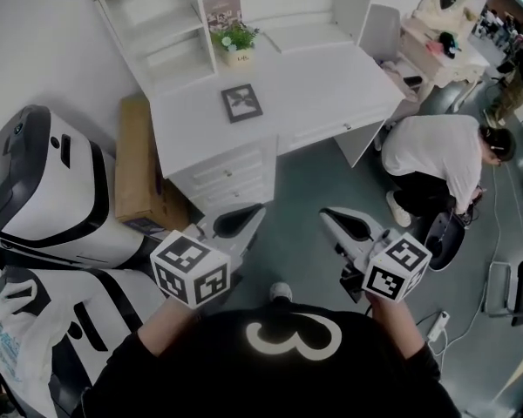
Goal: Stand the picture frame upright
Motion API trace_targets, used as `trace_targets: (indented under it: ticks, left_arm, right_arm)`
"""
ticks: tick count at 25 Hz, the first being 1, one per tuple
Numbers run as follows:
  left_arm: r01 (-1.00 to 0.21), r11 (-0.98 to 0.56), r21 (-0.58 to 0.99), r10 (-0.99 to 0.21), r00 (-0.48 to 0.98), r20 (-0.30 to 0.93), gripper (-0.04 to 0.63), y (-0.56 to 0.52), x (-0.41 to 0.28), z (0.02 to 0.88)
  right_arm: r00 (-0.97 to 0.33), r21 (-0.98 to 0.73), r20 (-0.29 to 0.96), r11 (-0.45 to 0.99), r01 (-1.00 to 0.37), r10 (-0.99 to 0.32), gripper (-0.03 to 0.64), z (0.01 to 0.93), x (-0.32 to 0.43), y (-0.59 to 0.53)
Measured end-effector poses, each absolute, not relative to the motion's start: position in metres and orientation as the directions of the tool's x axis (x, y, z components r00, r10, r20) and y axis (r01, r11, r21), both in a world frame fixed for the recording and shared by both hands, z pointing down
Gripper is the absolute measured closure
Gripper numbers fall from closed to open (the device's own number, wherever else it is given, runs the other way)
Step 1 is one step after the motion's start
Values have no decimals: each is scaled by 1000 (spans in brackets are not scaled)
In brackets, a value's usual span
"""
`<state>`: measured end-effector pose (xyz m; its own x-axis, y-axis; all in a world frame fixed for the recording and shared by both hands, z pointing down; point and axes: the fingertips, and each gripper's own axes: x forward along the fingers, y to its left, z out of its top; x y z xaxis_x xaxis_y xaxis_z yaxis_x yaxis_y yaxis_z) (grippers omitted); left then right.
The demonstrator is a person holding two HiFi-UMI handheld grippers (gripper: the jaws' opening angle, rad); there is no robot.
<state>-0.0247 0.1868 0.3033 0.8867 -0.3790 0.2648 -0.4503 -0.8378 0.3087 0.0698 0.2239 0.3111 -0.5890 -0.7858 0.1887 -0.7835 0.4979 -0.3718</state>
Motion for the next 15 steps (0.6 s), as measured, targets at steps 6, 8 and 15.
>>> trace_targets:
  ticks: [6,8,15]
  left_arm:
    - [-503,-819,277,-432,858,279,584,140,4,301]
    - [-527,-804,276,-453,843,291,584,126,3,304]
    - [-564,-763,316,-486,822,296,584,78,-6,320]
  right_arm:
    - [-639,-361,190,552,-751,-745,614,308,100,167]
    - [-650,-367,194,560,-743,-735,614,310,104,149]
    - [-665,-355,228,576,-737,-711,614,323,100,92]
